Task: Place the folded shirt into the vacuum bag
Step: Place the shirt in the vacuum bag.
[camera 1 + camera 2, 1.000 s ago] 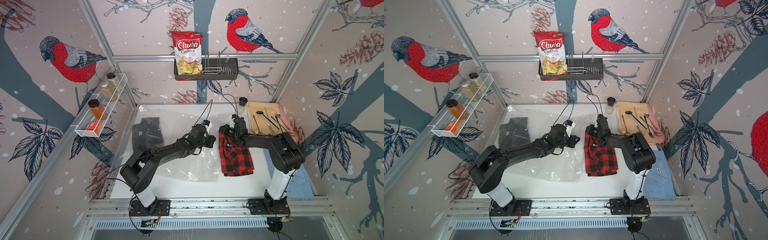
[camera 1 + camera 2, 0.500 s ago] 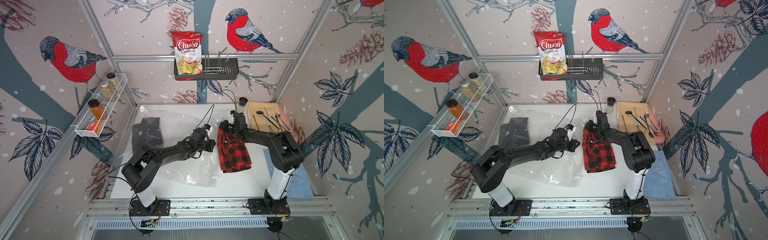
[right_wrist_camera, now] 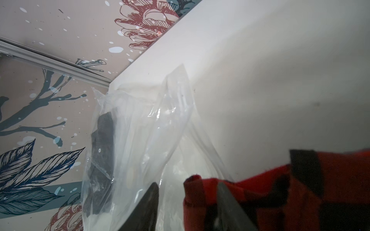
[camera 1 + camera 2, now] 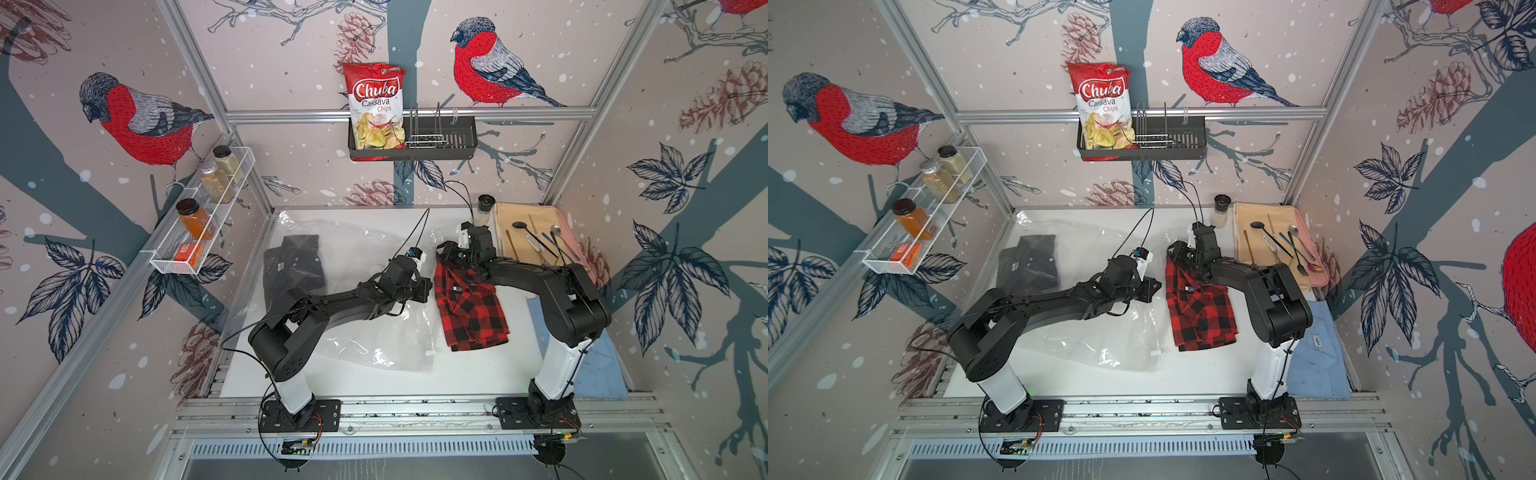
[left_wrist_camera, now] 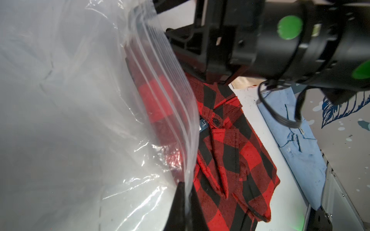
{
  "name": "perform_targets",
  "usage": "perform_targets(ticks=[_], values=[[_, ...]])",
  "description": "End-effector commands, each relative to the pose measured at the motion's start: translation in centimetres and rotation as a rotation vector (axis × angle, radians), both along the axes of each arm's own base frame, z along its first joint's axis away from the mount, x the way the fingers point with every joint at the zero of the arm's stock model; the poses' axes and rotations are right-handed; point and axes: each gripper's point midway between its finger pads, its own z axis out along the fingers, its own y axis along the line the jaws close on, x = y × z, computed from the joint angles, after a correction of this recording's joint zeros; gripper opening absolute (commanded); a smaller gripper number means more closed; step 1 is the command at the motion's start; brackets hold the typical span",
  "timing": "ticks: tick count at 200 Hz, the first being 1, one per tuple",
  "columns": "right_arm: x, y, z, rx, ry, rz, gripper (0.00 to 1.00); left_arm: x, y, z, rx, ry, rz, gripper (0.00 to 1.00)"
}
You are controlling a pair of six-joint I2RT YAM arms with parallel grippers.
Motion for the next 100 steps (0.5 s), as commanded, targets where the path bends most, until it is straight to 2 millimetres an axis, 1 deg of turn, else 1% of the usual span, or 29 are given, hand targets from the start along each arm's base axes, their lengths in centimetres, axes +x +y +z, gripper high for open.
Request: perform_targets(ticks=[1,22,35,37,39,54,67,87,93,100], values=[[-1.0,-0.6,-0.5,-0.024,0.017,0.003,0.46,0.7,-0.6,1.0,-0.026,-0.042,-0.002,0.0],[-2.3,0.0,-1.1,0.003,0.041,0.037,0.41,0.9,-0.4,0.6,-0.003,-0.045,0.006,0.0],[-2.9,0.6,-1.5,0.019,0.048,0.06,0.35,0.9,-0.3,0.0,0.013,-0.039,0.005,0.0],[-3.0,0.7,-1.5,0.022,0.049,0.065,0.34,1.2,-0.7,0.8,0.0,-0.052,0.006,0.0],[-3.0,0.8,-1.6,0.023,0.049,0.067,0.34,1.4,-0.8,0.9,-0.003,-0.055,0.006,0.0],[-3.2,1.6,-2.7,0.025,0.072,0.087,0.26,1.6,-1.2,0.6,0.001,-0.048,-0.002,0.0],[-2.7,1.9,-4.1,0.02,0.1,0.084,0.2,1.6,-1.5,0.0,0.003,-0.037,-0.012,0.0],[-1.1,0.9,-6.7,-0.022,0.147,0.025,0.13,1.7,-1.8,-0.8,0.007,-0.023,-0.017,0.0],[-0.6,0.5,-7.3,-0.023,0.16,0.011,0.12,1.8,-1.9,-1.0,0.009,-0.02,-0.018,0.0],[0.0,0.3,-7.5,-0.017,0.165,0.005,0.12,1.8,-1.9,-1.2,0.01,-0.018,-0.016,0.0]])
